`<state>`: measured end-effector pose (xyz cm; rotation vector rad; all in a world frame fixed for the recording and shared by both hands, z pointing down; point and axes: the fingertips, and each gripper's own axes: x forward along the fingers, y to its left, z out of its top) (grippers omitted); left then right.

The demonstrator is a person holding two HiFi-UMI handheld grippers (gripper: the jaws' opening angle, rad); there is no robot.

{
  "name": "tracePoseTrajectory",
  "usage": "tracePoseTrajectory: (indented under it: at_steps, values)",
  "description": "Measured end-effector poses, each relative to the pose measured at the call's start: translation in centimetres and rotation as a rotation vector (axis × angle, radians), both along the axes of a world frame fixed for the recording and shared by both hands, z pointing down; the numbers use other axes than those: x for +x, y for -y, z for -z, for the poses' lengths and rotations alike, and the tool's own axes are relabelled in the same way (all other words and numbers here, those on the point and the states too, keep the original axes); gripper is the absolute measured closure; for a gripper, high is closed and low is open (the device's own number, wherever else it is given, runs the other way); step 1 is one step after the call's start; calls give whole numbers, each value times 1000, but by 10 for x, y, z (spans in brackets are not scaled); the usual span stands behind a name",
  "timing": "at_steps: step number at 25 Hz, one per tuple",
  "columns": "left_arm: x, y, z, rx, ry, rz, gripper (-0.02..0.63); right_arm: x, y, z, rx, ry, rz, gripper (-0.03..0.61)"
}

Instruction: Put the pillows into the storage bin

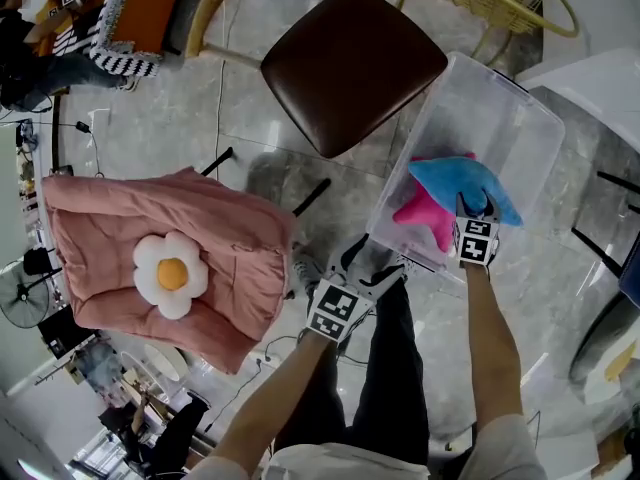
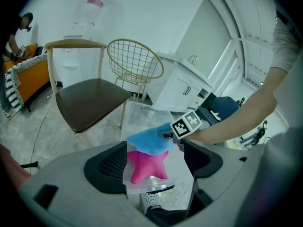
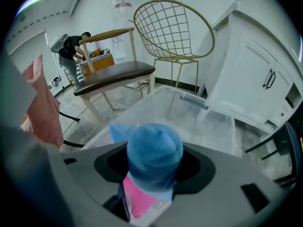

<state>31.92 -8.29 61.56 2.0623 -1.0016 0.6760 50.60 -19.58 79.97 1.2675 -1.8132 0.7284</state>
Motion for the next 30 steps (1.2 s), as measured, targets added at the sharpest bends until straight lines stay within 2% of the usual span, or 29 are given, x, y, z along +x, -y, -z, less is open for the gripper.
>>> tracePoseTrajectory:
  at_steps: [4, 8, 14, 22, 26, 30]
  values:
    - [-1, -2, -4, -12, -4, -4, 233, -15, -30, 1, -29, -31, 48, 319]
    - [3, 0, 4, 8, -20, -7, 233, -10, -46, 3, -71, -71, 70, 293]
    - [-6, -11, 8, 20, -32, -9, 233, -7, -65, 11, -103, -111, 65, 281]
    - [-58, -40, 13, 48, -34, 35, 233, -20, -106, 30, -119, -100, -16, 284]
    - [-93, -56, 17, 49, -28, 63, 233, -37, -118, 47, -109, -111, 8, 284]
    - [-134, -75, 26, 63, -30, 101, 233, -78, -130, 69, -74, -98, 50, 284]
